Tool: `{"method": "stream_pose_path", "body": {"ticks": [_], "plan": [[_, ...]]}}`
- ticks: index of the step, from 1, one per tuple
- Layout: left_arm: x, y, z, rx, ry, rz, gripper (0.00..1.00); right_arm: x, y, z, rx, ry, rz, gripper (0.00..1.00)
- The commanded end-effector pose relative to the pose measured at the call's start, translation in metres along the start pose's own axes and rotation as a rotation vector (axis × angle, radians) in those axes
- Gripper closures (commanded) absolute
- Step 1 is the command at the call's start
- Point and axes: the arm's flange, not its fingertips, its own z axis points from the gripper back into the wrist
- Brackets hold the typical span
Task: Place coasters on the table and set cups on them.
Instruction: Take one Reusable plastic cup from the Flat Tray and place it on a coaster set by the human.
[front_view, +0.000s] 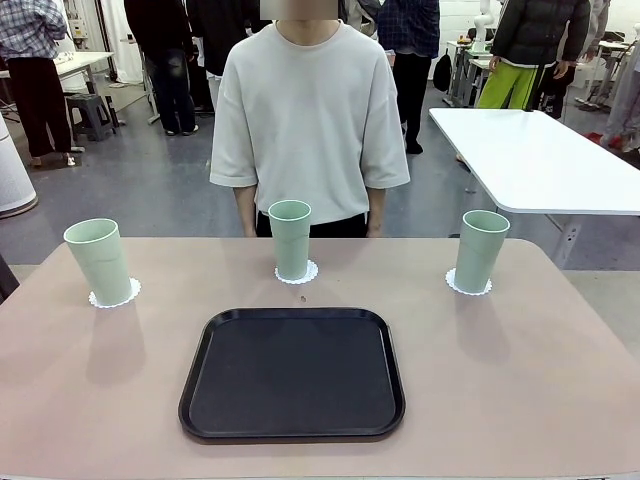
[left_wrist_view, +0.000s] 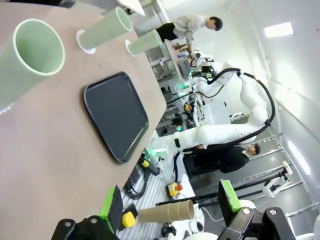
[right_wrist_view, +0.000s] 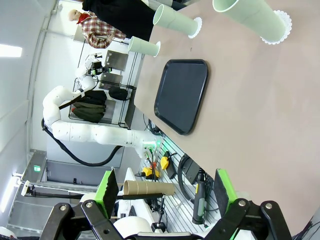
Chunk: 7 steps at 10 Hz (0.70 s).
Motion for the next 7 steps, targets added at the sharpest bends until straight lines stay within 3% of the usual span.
{"method": "stream_pose_path", "body": {"ticks": [1, 7], "plan": [[-0.0014, 0.0003, 0.0024, -0.004, -0.003, 0.021, 0.0, -0.0003, 0.0005, 0.0003, 0.009, -0.002, 0.002, 0.0], [-0.0014, 0.0003, 0.0024, -0.004, -0.003, 0.021, 0.0, -0.0003, 0.0005, 0.0003, 0.009, -0.002, 0.002, 0.0]]}}
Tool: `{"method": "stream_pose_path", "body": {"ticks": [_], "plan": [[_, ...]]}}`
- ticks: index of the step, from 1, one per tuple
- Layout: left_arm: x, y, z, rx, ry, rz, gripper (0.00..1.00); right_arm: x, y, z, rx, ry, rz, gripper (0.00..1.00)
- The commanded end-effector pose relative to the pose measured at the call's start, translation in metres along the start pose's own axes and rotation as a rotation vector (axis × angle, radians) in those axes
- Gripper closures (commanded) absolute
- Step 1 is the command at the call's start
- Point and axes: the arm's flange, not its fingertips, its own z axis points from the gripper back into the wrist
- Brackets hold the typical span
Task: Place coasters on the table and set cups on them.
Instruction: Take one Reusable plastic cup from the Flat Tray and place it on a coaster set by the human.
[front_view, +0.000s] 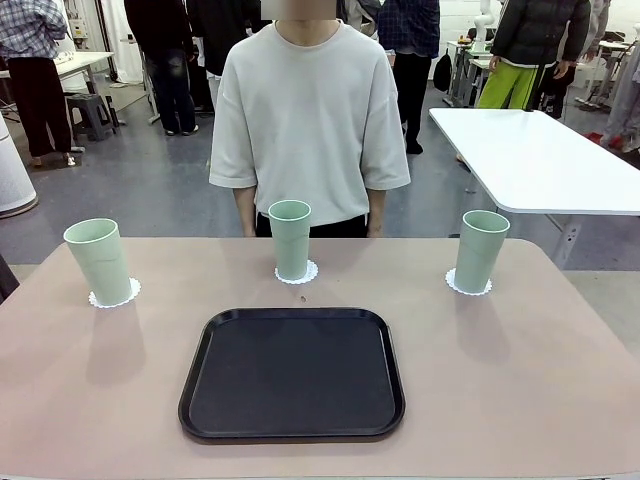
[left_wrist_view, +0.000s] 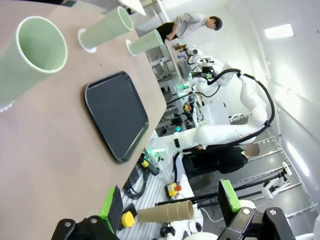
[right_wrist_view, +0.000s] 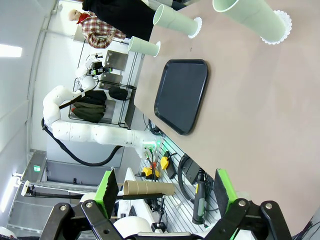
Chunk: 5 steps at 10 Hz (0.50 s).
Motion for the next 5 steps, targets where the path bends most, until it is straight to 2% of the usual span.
{"method": "stream_pose_path", "body": {"ticks": [1, 5], "plan": [[0.0, -0.0025, 0.0014, -0.003, -0.001, 0.012, 0.0, -0.0003, 0.0005, 0.0003, 0.009, -0.002, 0.002, 0.0], [0.0, -0.0025, 0.0014, -0.003, -0.001, 0.012, 0.0, -0.0003, 0.0005, 0.0003, 0.009, -0.002, 0.002, 0.0]]}}
